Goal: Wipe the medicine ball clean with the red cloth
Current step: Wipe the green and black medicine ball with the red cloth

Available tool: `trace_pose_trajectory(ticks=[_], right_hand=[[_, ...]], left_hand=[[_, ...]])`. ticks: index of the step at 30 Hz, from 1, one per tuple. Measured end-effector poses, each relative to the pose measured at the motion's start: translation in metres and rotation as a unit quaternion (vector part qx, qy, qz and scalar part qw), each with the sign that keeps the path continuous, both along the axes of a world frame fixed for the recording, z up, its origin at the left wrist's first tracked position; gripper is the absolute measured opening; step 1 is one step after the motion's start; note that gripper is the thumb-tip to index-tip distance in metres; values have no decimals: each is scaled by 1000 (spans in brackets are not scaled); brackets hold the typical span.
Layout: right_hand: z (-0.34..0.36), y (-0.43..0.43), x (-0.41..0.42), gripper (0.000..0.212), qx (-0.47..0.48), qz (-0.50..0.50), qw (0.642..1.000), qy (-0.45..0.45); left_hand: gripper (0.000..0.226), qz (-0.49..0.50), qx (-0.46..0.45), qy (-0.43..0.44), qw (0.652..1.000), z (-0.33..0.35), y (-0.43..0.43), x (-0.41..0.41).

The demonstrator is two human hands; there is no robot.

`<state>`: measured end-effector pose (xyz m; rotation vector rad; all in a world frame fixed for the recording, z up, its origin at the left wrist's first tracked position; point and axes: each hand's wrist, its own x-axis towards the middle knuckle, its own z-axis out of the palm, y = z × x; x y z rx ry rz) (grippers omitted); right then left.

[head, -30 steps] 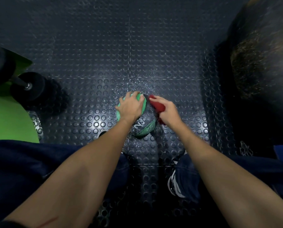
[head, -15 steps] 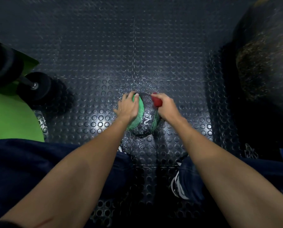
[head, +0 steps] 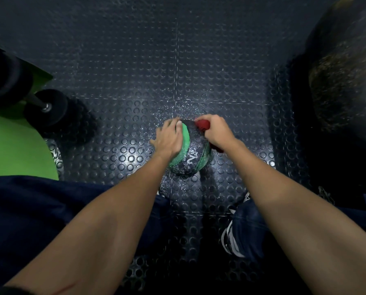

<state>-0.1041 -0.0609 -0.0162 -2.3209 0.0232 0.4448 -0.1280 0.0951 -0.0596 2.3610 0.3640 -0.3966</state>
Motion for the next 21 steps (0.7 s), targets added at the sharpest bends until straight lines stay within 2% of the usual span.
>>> trace_pose_trajectory(ticks=[3, 6, 10, 13, 14, 16, 18, 20, 21], right_hand=[[4, 3, -3, 59, 33, 64, 997, -11], [0, 2, -1, 58, 13, 7, 1000, -11], [-3, 1, -7, 54, 21, 75, 997, -28], [-5, -3, -6, 52, 19, 7, 999, -30], [-4, -2, -6, 50, 10, 12, 999, -40], [-4, 0, -10, 51, 12, 52, 997, -52], [-4, -1, -13, 53, 26, 24, 998, -46], [-4, -3, -14, 50, 26, -11, 998, -48], [-4, -3, -16, 49, 24, 6, 998, -53]], left_hand=[[60, -8, -2, -1, 1000, -1, 2, 0], [70, -8, 3, 3, 1000, -2, 1, 1], [71, -14, 14, 3, 1000, 0, -2, 1], [57, -26, 22, 0, 999, 0, -2, 0], [57, -28, 28, -3, 999, 0, -3, -1], [67, -22, 32, -11, 999, -1, -5, -4], [79, -20, 32, -16, 999, -2, -5, -5], [79, -28, 34, -18, 999, -2, -4, -5], [77, -30, 33, -20, 999, -1, -4, -6]])
